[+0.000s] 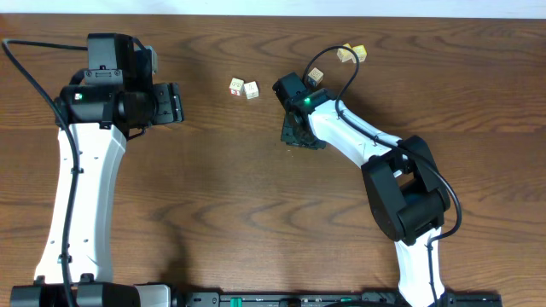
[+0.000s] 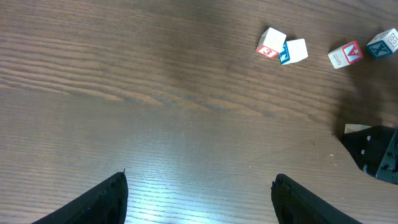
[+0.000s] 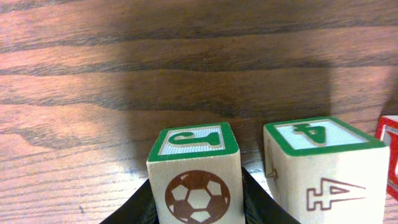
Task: Lift 4 blocks
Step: 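Open the right gripper and release the soccer-ball block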
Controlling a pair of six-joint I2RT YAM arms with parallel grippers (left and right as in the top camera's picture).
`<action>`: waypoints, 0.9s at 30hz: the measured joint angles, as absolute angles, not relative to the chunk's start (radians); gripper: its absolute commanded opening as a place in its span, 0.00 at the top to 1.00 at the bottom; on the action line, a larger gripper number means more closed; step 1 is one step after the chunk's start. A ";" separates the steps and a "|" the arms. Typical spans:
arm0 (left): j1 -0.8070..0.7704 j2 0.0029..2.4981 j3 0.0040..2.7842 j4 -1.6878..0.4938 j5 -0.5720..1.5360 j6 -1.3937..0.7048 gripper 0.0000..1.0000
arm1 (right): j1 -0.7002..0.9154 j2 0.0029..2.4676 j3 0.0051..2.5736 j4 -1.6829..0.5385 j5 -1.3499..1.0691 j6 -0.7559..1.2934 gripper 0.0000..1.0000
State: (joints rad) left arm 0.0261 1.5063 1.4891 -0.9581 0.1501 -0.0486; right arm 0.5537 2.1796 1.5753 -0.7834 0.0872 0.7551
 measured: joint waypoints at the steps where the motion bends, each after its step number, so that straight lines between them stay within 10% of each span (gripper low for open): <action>1: 0.026 1.506 1.489 -0.958 0.150 -0.049 0.26 | 0.554 2.180 1.576 -0.784 0.084 0.755 0.69; 27: 0.026 1.506 1.489 -0.958 0.150 -0.049 0.26 | 0.555 2.186 1.618 -0.878 0.044 0.776 0.50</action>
